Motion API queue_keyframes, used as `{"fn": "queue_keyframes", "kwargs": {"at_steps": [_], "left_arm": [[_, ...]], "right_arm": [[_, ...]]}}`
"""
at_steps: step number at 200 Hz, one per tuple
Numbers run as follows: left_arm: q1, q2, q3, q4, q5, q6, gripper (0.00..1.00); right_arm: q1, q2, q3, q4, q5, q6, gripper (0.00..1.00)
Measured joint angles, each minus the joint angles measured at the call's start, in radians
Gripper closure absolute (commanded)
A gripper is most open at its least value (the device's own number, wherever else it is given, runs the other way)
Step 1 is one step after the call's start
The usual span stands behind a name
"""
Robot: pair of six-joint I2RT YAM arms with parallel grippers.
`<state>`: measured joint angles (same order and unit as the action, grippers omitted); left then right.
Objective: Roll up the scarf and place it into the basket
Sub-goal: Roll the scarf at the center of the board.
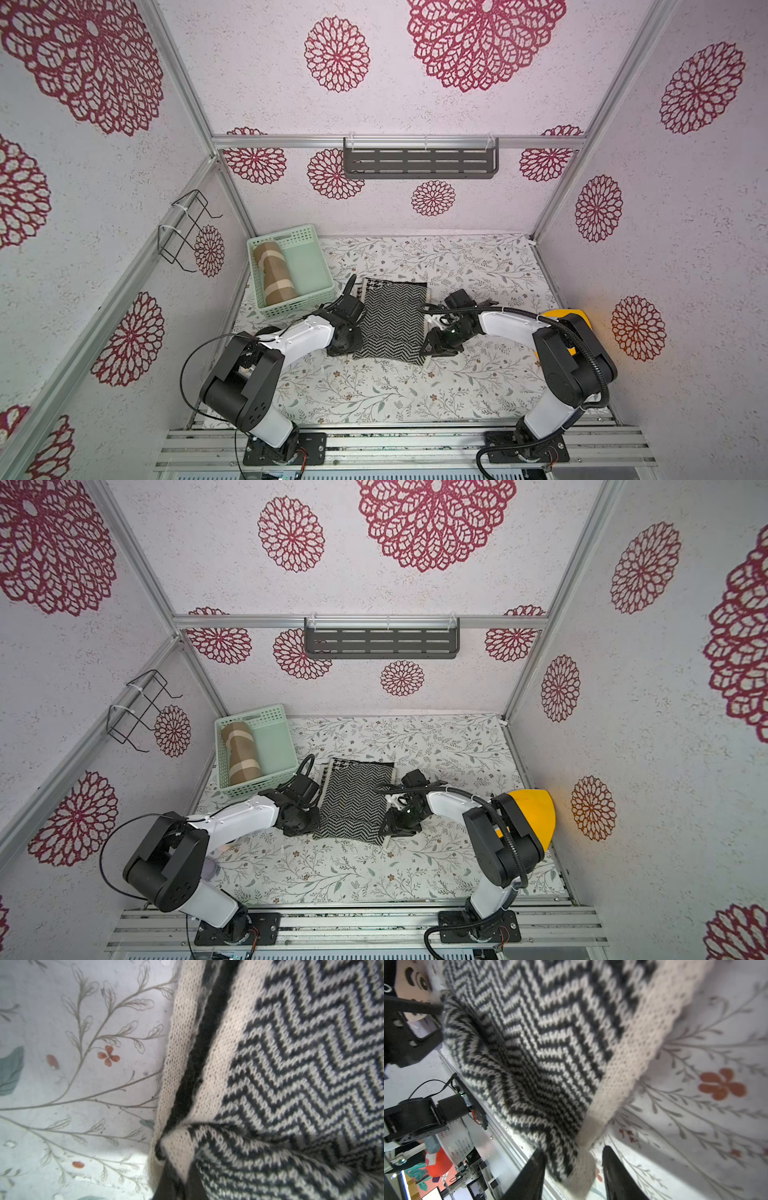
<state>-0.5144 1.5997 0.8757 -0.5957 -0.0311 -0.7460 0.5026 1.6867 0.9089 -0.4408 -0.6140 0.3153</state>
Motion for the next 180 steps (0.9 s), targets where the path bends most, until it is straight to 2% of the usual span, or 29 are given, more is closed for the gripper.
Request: {"fn": "queue_keyframes", "kwargs": {"at_steps": [25, 47, 95, 140, 180], "left_arm": [[0.002, 0.029, 0.039, -0.039, 0.004, 0.005, 1.0], [0.003, 0.055, 0.072, -0.075, 0.005, 0.013, 1.0], [0.004, 0.114, 0.151, -0.166, 0.005, 0.049, 1.0], [0.014, 0.161, 0.216, -0.238, 0.004, 0.092, 1.0], [0.022, 0.172, 0.24, -0.267, 0.004, 0.121, 1.0]], "right_arm": [[0.021, -0.006, -0.028, 0.028, 0.054, 0.021, 0.54], [0.067, -0.027, -0.027, 0.036, 0.15, 0.03, 0.54], [0.192, -0.139, -0.024, 0.005, 0.46, 0.033, 0.46], [0.444, -0.306, -0.01, 0.003, 0.807, -0.021, 0.43], [0.706, -0.248, -0.003, 0.05, 1.08, -0.149, 0.48]]}}
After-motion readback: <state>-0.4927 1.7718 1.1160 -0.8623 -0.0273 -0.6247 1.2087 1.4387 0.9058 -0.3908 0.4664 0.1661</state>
